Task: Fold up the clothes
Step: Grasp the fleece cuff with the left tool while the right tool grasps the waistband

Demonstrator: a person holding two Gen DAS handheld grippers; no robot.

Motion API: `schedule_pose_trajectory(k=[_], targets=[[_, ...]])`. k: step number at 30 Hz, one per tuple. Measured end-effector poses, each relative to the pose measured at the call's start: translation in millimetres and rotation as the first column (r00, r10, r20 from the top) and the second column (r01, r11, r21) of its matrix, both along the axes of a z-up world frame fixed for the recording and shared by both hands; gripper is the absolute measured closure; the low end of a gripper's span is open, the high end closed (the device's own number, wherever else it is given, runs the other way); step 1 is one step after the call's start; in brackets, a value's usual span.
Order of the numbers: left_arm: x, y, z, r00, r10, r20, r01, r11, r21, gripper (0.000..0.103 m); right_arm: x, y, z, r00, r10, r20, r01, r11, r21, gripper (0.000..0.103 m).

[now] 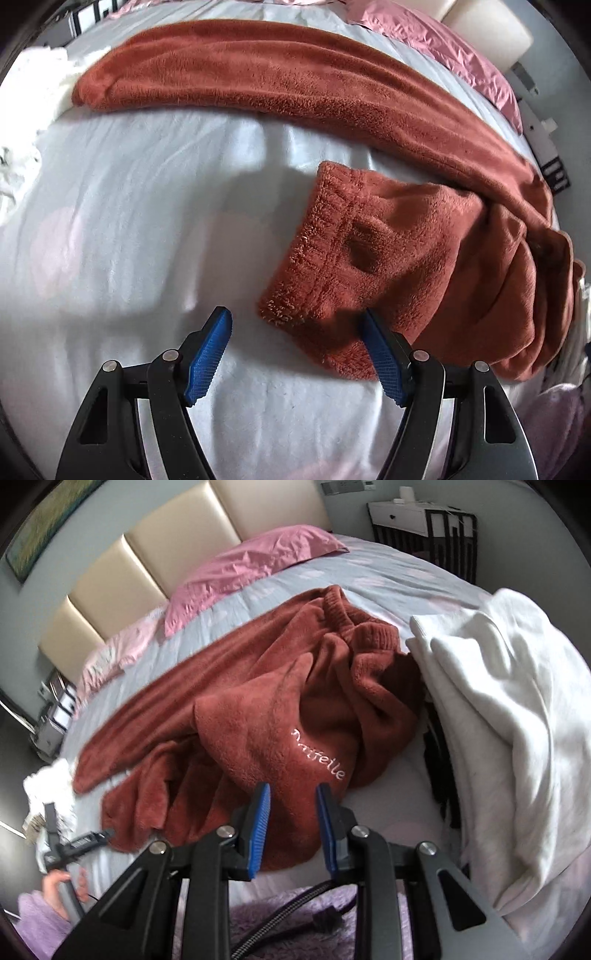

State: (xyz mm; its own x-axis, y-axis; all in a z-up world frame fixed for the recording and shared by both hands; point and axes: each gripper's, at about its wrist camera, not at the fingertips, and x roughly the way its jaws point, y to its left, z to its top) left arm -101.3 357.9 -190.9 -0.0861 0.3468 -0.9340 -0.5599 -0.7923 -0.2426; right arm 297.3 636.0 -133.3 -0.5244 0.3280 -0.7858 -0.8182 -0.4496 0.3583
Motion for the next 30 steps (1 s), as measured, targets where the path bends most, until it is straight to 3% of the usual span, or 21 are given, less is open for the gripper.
schedule_pose_trajectory(k=[1, 2, 5, 8, 11, 15, 19, 22, 25, 27, 30], targets=[[-1.2, -0.3, 1.4, 1.0, 0.002, -0.012, -0.002, 1.0, 0.002, 0.049, 1.7, 1.1, -1.2, 1.0, -0.01, -0.008, 0.01, 1.0, -0.004, 0.078], [-1.4, 2.0, 1.2, 1.0, -0.009, -0.022, 0.009, 1.0, -0.004, 0.072, 2.1, 2.7, -4.1, 1.0, -0.011, -0.014, 0.011, 1.0, -0.02, 0.078], [2.0, 2.0, 12.9, 0.997, -0.031, -0.068, 0.031, 0.999, 0.008, 0.079, 1.3, 5.6, -9.2, 1.0, -0.007, -0.019, 0.006, 0.999, -0.044, 0.078], [7.0, -10.5, 42.3, 0.994, -0.009, -0.113, 0.02, 0.995, 0.093, 0.08, -0.7, 7.3, -11.7, 1.0, -0.002, -0.016, 0.001, 0.999, -0.053, 0.078], [9.8, -37.8, 80.6, 0.985, 0.057, -0.162, -0.023, 0.978, 0.205, 0.08, 0.1, 7.6, -13.0, 1.0, 0.002, -0.017, -0.003, 0.998, -0.062, 0.078], [3.7, -87.1, 116.7, 0.959, 0.204, -0.197, -0.131, 0.935, 0.329, 0.08, 1.9, 8.4, -14.0, 1.0, -0.003, -0.021, 0.001, 0.997, -0.071, 0.078], [-9.1, -144.5, 133.3, 0.902, 0.387, -0.192, -0.284, 0.867, 0.41, 0.08, 1.1, 9.3, -14.9, 1.0, -0.004, -0.017, 0.003, 0.997, -0.076, 0.078], [-19.2, -187.0, 138.2, 0.827, 0.525, -0.198, -0.411, 0.808, 0.423, 0.081, 0.6, 10.0, -15.6, 1.0, -0.005, -0.013, 0.004, 0.997, -0.08, 0.078], [-28.7, -225.6, 134.7, 0.752, 0.626, -0.207, -0.524, 0.758, 0.388, 0.081, 0.7, 10.8, -15.9, 1.0, -0.008, -0.01, 0.007, 0.996, -0.085, 0.078], [-37.2, -248.8, 121.6, 0.719, 0.674, -0.17, -0.593, 0.722, 0.355, 0.081, 2.6, 12.3, -14.7, 1.0, -0.009, -0.011, 0.008, 0.996, -0.094, 0.078], [-45.1, -268.4, 97.4, 0.698, 0.714, -0.05, -0.658, 0.668, 0.349, 0.081, 4.0, 23.0, -12.2, 1.0, 0.004, 0.007, -0.003, 0.992, -0.124, 0.078]])
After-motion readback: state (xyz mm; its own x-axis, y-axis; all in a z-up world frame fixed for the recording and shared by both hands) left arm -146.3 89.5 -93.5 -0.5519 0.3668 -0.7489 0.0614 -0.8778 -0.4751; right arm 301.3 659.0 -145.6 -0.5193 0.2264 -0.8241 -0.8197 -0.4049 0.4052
